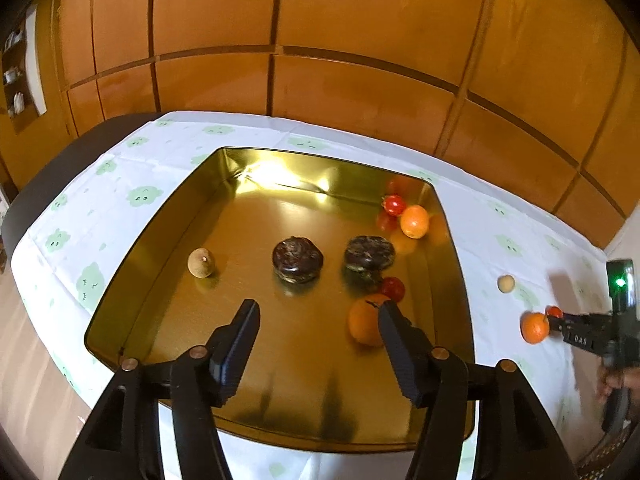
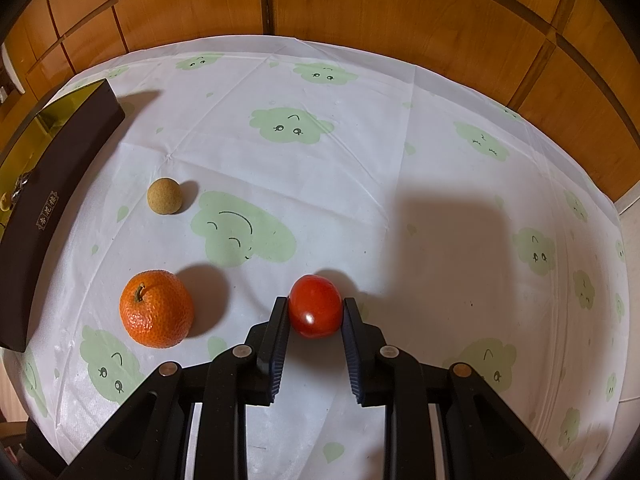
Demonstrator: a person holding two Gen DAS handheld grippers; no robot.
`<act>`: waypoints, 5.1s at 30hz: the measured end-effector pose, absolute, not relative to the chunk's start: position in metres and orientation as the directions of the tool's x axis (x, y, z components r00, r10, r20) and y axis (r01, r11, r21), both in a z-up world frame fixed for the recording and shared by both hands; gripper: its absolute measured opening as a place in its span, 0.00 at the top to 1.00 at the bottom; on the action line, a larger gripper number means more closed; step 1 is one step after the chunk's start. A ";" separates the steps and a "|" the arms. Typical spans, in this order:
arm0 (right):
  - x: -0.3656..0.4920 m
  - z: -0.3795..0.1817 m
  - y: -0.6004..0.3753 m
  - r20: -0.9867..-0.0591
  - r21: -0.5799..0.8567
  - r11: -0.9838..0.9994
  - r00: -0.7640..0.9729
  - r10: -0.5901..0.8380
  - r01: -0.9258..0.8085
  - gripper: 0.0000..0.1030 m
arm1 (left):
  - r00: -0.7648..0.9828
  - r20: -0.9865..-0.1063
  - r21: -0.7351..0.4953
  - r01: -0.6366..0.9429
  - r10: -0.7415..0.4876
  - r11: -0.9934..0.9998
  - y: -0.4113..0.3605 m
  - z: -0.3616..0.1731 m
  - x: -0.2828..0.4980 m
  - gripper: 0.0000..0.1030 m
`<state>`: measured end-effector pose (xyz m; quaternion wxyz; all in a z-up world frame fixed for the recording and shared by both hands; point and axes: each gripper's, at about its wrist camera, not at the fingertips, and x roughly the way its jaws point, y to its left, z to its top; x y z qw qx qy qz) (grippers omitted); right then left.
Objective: Organize fruits
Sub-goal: 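Carry the red plum tomato over the gold tray with the right tool, then lower the red plum tomato into the tray and open the right tool, then grasp the small tan round fruit with the left tool while the right tool approaches the tangerine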
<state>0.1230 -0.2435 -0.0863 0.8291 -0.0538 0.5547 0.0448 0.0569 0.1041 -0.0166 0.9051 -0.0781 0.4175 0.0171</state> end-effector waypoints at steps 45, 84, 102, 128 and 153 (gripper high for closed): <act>0.113 -0.052 -0.229 -0.903 0.044 0.982 0.414 0.117 -0.182 0.75 | 0.671 -0.741 -0.099 -0.111 0.002 0.989 0.116 -0.021 0.037 0.38; 0.092 -0.053 0.046 -0.859 0.235 0.744 0.225 0.461 -0.625 0.74 | 0.669 -0.735 -0.091 -0.259 0.111 0.962 0.175 -0.027 0.026 0.39; 0.076 -0.008 -0.034 -0.765 0.183 0.832 0.456 0.455 -0.524 0.68 | 0.671 -0.732 -0.088 -0.269 0.121 0.959 0.178 -0.025 0.025 0.39; 0.071 0.000 -0.171 -0.787 0.106 0.937 0.548 0.283 -0.332 0.68 | 0.697 -0.717 -0.029 -0.046 0.011 0.999 0.100 -0.010 0.023 0.39; 0.106 -0.025 -0.285 -0.837 0.105 0.994 0.536 0.108 -0.037 0.68 | 0.688 -0.723 0.018 0.121 -0.070 0.992 0.042 -0.002 0.030 0.38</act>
